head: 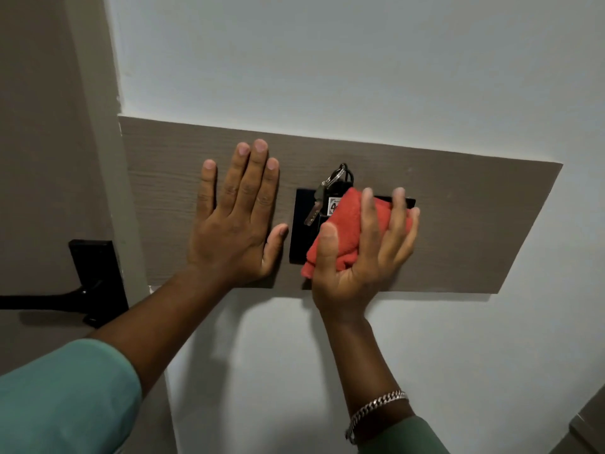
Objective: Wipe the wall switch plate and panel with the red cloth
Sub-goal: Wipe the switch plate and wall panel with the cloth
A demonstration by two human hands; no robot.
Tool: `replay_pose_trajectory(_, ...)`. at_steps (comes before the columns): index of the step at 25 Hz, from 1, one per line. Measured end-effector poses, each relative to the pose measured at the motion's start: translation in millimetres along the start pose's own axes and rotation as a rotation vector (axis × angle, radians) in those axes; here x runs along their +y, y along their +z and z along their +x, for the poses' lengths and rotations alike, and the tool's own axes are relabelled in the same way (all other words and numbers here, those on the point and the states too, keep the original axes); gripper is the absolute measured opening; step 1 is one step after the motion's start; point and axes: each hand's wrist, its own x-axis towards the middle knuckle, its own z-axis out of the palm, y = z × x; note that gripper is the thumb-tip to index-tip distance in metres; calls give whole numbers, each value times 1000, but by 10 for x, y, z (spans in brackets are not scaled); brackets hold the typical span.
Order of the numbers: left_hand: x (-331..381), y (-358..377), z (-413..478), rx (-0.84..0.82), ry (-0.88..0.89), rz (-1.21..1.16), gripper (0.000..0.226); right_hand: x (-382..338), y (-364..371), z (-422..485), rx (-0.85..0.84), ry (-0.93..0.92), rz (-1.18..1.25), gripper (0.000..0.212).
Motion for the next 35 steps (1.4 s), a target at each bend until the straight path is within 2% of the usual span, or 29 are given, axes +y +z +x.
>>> replay_pose_trajectory(2, 15, -4, -23, -5, -1, 1, 79, 107, -92, -89, -70, -98, -18, 56)
replay_pose_trajectory(6, 23, -10, -36, -19, -1, 14, 79, 21, 11, 51, 30, 74, 30, 53)
replay_pose_trajectory(9, 18, -7, -23, -22, 2, 3, 79, 19, -11, -91, -85, -173, -60, 54)
replay_pose_trajectory(11, 23, 5, -36, -14, -4, -11, 79, 197, -86, -118, -151, -238, -86, 54)
replay_pose_trajectory(15, 25, -89, -34, -53, -9, -55, 80, 143, -87, 116, -48, 6, -55, 55)
replay_pose_trajectory(16, 33, -134, -20, -70, -15, -68, 80, 116, -99, 131, -81, -7, -69, 56)
replay_pose_trajectory(19, 88, -321, 19, -120, -79, -223, 78, 277, -290, 96, -311, -197, -139, 65)
replay_pose_trajectory(22, 334, -534, -94, -77, -223, -472, 55, 365, -454, 160, -465, -204, -158, 70)
replay_pose_trajectory(25, 786, -781, -138, -196, -524, -815, 31, 287, -529, 160, -547, -137, -108, 70)
replay_pose_trajectory(27, 1023, -874, -24, -257, -844, -1036, 30, 274, -563, 172, -578, -109, -64, 65)
replay_pose_trajectory(29, 1185, -953, 111, -263, -1089, -1129, 32, 277, -620, 209, -633, -52, -14, 60)
replay_pose_trajectory(33, 1431, -1050, 301, -326, -1270, -1183, 43, 316, -778, 307, -773, -50, 77, 58)
replay_pose_trajectory(35, 1560, -1048, 362, -400, -1393, -1301, 40, 418, -915, 340, -768, -36, 92, 59)
